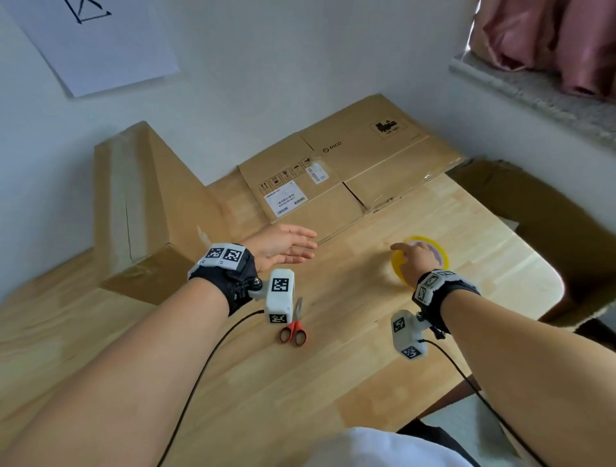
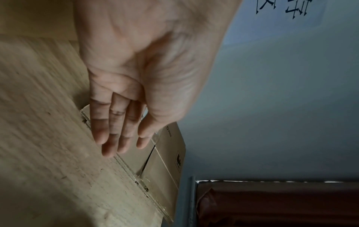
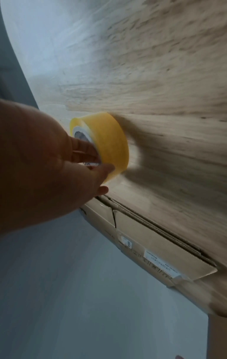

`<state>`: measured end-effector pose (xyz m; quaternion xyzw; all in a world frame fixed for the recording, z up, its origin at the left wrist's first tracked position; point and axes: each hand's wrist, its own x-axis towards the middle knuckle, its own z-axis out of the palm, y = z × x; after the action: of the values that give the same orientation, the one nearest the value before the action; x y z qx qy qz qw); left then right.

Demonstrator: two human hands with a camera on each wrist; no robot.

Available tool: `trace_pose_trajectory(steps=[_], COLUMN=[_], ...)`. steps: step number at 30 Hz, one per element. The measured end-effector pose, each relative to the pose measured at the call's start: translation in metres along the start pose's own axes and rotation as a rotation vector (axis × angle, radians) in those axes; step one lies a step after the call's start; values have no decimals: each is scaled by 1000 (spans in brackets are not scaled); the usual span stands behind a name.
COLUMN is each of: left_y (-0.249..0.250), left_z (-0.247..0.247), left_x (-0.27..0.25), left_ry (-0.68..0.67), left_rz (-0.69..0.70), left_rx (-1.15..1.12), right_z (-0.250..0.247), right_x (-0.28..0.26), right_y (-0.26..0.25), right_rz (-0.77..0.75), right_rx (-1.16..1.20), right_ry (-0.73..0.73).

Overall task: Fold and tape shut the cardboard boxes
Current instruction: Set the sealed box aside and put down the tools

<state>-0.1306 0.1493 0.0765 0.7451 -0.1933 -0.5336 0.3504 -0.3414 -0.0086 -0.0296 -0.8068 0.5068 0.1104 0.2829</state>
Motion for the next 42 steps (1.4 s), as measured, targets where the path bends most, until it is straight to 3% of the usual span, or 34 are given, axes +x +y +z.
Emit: trace_pose_trajectory(steps=[3, 7, 15, 18, 21, 24, 26, 28, 30, 33, 37, 42], left_y=[-1, -2, -1, -8, -27, -53, -75, -93, -107, -121, -129, -128], left_z=[-3, -5, -46, -87, -132, -163, -182, -192, -196, -199, -192, -183], left_x=[-5, -17, -99, -139, -169, -180, -183, -183, -179, -165, -154, -138], left_ry=[16, 21, -42, 103, 343, 595, 778, 860, 853, 813, 721, 833], left_rz=[9, 51, 226, 335, 425, 475, 482, 471, 486, 561, 574, 697], left_rx=[-3, 21, 175, 140, 49, -82, -23, 112, 231, 430, 581, 665], right_z=[6, -5, -39, -39, -24, -5, 5, 10, 17, 27, 25, 22], right_x=[-3, -7, -35, -60, -88, -103, -110, -113, -115, -114, -106, -107], right_y=[-2, -23, -176, -239, -290, -315, -329, -341, -350, -350, -337, -331], right_rz=[44, 83, -406, -586, -766, -880, -935, -958, -975, -968, -916, -893], right_rx=[82, 183, 371, 372, 363, 300, 216, 76, -18, 41, 66, 67], right_ry=[-14, 103, 225, 245, 194, 136, 108, 76, -9, -117, -130, -144])
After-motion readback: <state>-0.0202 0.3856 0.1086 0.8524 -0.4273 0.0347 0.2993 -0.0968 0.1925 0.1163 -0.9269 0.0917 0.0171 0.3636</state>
